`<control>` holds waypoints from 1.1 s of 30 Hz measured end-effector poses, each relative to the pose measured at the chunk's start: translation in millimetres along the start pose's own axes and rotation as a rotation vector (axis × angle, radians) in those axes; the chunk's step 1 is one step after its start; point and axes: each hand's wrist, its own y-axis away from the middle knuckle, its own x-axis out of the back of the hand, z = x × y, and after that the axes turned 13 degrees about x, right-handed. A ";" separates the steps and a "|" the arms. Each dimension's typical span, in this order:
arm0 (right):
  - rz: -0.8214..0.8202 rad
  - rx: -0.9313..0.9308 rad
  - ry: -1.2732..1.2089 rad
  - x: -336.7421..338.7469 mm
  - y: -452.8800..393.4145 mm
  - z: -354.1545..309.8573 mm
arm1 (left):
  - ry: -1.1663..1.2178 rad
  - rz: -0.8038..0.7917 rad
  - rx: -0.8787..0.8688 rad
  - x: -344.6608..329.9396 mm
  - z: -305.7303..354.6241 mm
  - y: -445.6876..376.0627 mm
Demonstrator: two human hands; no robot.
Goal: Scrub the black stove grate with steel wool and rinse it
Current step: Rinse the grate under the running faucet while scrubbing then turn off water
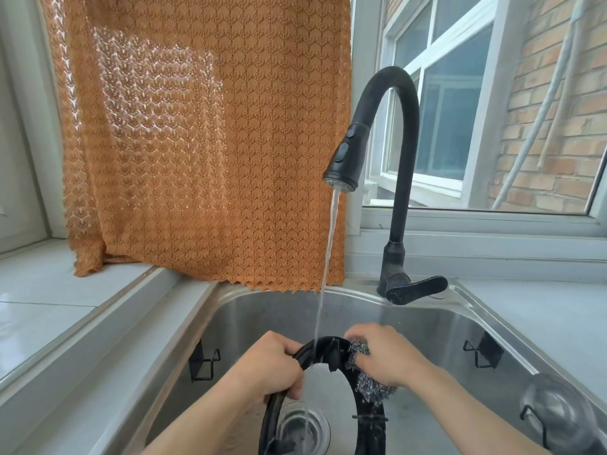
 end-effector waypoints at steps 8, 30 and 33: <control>0.051 0.132 0.059 1.5 3.6 -6.5 | -0.043 0.086 -0.015 0.7 -7.3 -11.5; 0.319 0.457 -0.247 10.9 9.7 -31.2 | 0.045 0.048 -0.191 -12.1 -7.6 -20.9; 0.314 0.491 -0.228 5.0 5.8 -35.8 | 0.051 0.054 -0.203 -13.6 -6.8 -19.4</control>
